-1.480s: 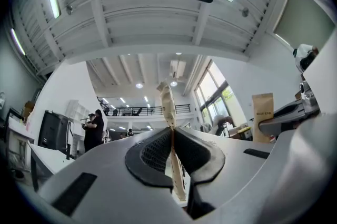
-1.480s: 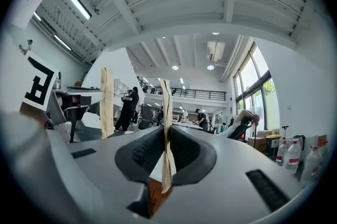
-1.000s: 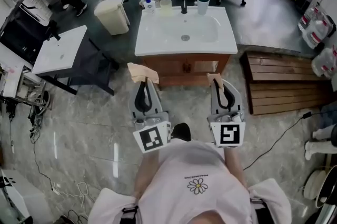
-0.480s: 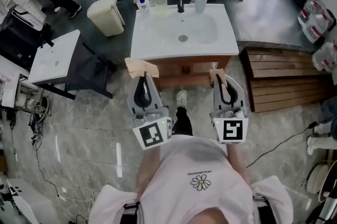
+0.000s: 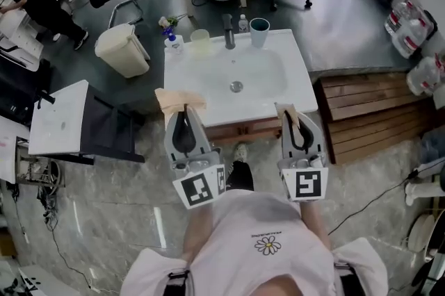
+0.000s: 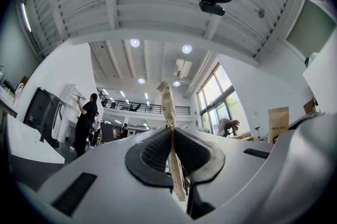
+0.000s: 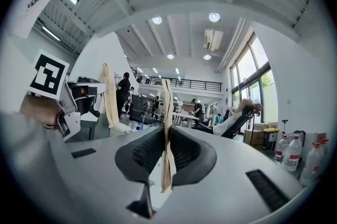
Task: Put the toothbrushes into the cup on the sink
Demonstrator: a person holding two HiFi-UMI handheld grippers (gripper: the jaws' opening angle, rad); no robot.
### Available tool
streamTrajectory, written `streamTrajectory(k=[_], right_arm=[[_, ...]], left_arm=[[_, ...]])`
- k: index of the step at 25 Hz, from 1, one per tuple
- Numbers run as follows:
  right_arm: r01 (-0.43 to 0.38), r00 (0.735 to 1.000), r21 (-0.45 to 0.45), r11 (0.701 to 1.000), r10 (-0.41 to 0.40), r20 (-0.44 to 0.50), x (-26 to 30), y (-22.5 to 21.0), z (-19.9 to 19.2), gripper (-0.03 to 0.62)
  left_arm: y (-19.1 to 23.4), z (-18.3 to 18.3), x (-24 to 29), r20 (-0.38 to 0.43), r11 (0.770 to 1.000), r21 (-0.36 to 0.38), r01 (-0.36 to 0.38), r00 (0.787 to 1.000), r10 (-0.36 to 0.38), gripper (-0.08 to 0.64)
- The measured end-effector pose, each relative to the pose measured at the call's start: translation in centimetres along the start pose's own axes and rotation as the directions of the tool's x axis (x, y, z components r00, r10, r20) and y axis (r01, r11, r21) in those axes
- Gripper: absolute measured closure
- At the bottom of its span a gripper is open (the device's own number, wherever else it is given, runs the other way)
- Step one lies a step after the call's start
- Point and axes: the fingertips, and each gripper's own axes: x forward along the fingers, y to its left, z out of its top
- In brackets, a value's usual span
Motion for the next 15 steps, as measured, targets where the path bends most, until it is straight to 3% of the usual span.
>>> streamTrajectory(k=[10, 15], right_arm=[[0.056, 0.998, -0.033, 0.998, -0.056, -0.019, 17.0, -3.4, 0.6, 0.566], [0.08, 0.995, -0.056, 0.995, -0.083, -0.051, 21.1, -5.0, -0.4, 0.566]], left_arm=[[5.6, -3.2, 17.7, 0.025, 0.999, 0.033, 0.001, 1.0, -0.002, 0.529], [7.3, -4.3, 21.8, 0.052, 0.997, 0.07, 0.008, 0.999, -0.011, 0.529]])
